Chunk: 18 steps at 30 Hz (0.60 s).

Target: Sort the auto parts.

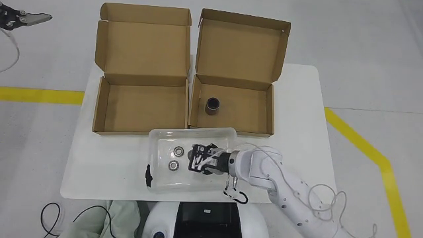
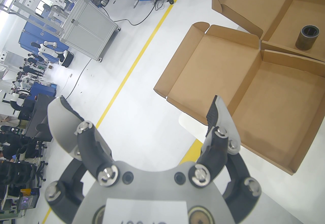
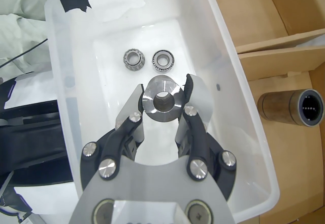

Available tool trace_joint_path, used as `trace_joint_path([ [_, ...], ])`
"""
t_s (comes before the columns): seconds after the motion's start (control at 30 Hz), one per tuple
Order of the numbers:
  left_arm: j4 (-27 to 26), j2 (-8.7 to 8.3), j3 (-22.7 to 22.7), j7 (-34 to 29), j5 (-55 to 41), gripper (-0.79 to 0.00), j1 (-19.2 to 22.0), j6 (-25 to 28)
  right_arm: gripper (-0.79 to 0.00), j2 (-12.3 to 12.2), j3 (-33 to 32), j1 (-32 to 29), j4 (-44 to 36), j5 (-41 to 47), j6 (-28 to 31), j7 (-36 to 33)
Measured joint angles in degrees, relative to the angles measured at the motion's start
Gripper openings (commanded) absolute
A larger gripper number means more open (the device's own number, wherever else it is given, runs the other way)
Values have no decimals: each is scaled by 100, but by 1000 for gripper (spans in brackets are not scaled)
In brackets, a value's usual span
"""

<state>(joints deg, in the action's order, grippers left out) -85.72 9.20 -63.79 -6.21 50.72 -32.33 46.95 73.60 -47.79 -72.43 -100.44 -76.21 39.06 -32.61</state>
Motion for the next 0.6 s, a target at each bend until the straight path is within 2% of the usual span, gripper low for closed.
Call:
trace_joint_path([
  [0.27, 0, 0, 0, 0, 0, 0, 0, 0, -785, 65, 233, 203, 227, 373, 208, 829],
  [0.47, 0, 0, 0, 0, 0, 0, 0, 0, -785, 116, 256, 378, 341, 615, 177, 1561],
  [0.6, 0, 0, 0, 0, 0, 0, 0, 0, -785, 144, 252, 529, 264, 649, 85, 1754],
])
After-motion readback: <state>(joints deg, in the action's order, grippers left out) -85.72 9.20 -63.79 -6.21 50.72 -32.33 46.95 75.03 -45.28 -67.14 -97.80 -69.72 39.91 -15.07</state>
